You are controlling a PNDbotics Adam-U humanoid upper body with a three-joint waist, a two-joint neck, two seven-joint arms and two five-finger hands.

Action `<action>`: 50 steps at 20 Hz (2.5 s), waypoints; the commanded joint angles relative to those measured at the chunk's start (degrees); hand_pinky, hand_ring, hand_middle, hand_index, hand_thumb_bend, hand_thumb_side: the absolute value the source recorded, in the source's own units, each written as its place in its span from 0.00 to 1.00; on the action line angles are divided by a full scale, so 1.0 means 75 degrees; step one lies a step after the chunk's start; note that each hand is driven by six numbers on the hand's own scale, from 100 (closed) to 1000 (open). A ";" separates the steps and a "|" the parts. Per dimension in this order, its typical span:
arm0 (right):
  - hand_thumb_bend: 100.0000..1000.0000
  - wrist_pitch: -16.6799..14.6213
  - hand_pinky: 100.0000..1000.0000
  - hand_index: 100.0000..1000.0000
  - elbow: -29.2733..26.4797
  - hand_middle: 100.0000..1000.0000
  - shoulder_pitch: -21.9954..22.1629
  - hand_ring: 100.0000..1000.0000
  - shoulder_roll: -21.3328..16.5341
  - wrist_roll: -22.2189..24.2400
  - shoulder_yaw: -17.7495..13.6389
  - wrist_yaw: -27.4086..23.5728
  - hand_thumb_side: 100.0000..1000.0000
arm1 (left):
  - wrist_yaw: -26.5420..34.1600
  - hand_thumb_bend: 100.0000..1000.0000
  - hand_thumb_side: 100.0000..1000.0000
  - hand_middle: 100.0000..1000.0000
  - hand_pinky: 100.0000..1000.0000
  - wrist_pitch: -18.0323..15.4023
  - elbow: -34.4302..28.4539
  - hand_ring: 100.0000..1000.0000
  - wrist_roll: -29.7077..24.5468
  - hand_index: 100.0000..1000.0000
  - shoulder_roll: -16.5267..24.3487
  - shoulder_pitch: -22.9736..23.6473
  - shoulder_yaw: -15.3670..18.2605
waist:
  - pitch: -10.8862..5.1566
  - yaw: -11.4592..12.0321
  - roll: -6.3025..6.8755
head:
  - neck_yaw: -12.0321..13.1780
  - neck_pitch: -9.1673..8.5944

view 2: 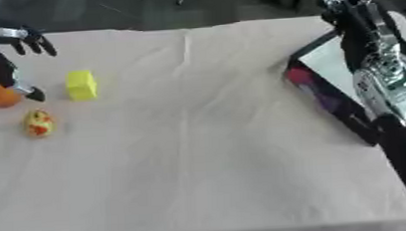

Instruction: Pick up the objects with one hand, pass them to the other hand, and then place them into the box on the other side of the table.

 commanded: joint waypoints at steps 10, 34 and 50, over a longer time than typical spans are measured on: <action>0.24 0.0021 0.94 0.88 -0.0059 0.90 -0.0142 0.88 -0.0098 0.0047 -0.0015 0.0083 0.51 | -0.0063 0.58 0.25 0.83 0.83 0.0025 0.0495 0.86 0.0016 0.84 -0.0101 -0.0243 0.0549 | -0.0142 -0.0022 -0.0041 | 0.0064 -0.0009; 0.24 0.0087 0.95 0.88 -0.0030 0.89 -0.0190 0.88 0.0031 0.0111 0.0049 0.0124 0.52 | -0.1886 0.58 0.17 0.85 0.82 0.0153 0.1645 0.88 0.0983 0.84 -0.0614 -0.0393 0.1230 | 0.0082 -0.0145 -0.0122 | 0.0187 -0.0165; 0.23 0.0128 0.95 0.88 -0.0002 0.88 -0.0166 0.88 0.0084 0.0177 0.0091 0.0153 0.53 | -0.2479 0.54 0.13 0.85 0.82 0.0248 0.2039 0.88 0.1599 0.86 -0.0805 -0.0363 0.1438 | 0.0158 -0.0208 -0.0158 | 0.0266 -0.0177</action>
